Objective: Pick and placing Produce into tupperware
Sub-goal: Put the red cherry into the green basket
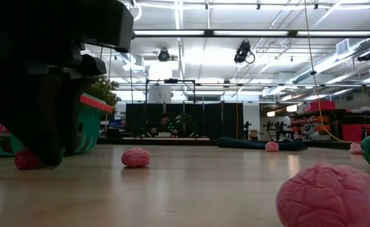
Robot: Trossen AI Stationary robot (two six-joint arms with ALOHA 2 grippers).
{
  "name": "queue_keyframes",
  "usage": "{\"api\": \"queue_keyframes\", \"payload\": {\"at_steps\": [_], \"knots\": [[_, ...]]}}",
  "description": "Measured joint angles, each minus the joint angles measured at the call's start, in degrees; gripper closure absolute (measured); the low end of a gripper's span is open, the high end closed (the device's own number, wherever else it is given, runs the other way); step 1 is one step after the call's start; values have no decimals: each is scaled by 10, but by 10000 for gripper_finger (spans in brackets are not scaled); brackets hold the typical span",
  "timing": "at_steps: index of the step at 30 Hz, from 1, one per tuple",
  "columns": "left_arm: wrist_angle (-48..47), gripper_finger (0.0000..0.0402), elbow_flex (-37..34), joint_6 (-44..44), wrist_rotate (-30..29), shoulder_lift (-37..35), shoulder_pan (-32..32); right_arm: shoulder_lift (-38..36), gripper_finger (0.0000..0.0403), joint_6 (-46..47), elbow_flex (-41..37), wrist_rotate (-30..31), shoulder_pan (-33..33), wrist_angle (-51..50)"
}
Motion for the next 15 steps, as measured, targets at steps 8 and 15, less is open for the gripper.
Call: {"api": "queue_keyframes", "payload": {"at_steps": [8, 15], "knots": [[0, 388, 0, -3, 0, 0, 0, 0, 209, 0, 0, 0, 0, 0], [-10, 397, 0, 11, 0, 0, 0, 0, 209, 0, 0, 0, 0, 0]]}}
